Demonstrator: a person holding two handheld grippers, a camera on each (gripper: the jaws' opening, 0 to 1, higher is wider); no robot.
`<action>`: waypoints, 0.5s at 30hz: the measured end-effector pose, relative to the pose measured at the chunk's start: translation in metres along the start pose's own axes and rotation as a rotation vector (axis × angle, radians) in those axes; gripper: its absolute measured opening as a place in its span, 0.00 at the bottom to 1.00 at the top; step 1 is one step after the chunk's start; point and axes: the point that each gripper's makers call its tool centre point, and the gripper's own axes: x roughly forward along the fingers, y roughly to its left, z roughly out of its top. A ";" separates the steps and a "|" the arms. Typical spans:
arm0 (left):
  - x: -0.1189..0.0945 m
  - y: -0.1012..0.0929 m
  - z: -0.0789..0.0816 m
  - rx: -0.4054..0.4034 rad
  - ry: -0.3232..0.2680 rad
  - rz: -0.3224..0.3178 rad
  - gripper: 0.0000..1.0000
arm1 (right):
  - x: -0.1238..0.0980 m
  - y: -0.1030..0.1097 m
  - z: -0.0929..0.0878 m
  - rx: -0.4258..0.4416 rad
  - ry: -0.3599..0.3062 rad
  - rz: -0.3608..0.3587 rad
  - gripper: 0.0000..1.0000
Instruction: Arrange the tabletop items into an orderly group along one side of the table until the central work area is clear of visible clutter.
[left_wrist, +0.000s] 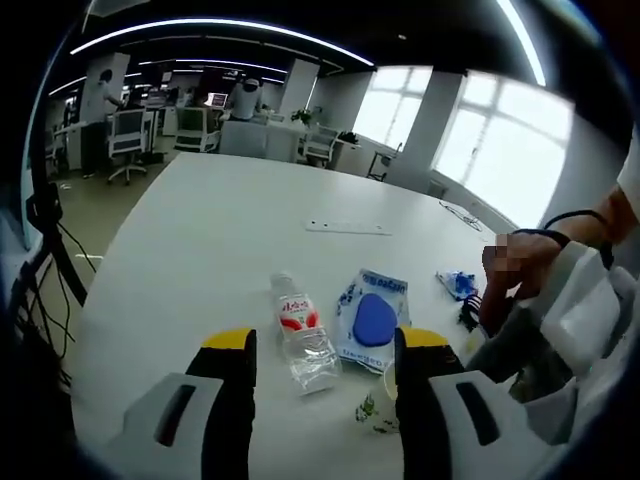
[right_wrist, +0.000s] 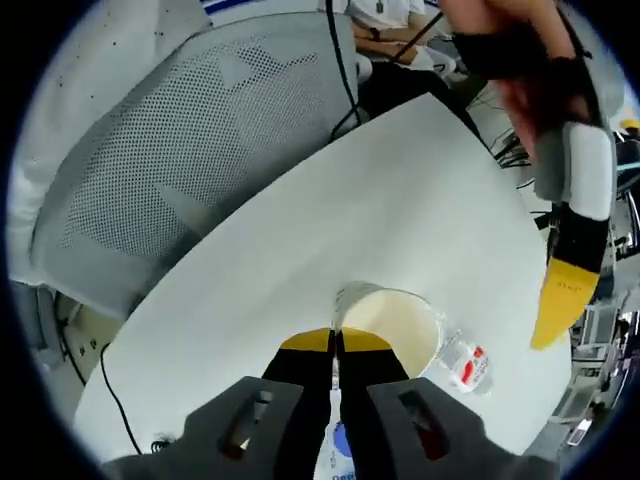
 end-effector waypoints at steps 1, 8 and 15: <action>0.000 0.000 0.000 -0.002 -0.001 -0.001 0.56 | 0.001 -0.001 0.000 -0.014 0.008 0.000 0.00; 0.002 0.001 0.001 -0.010 -0.009 0.000 0.55 | 0.008 -0.002 0.001 -0.078 0.041 0.008 0.00; 0.002 0.001 -0.002 -0.016 -0.011 0.001 0.55 | 0.014 -0.002 0.003 -0.106 0.052 0.017 0.00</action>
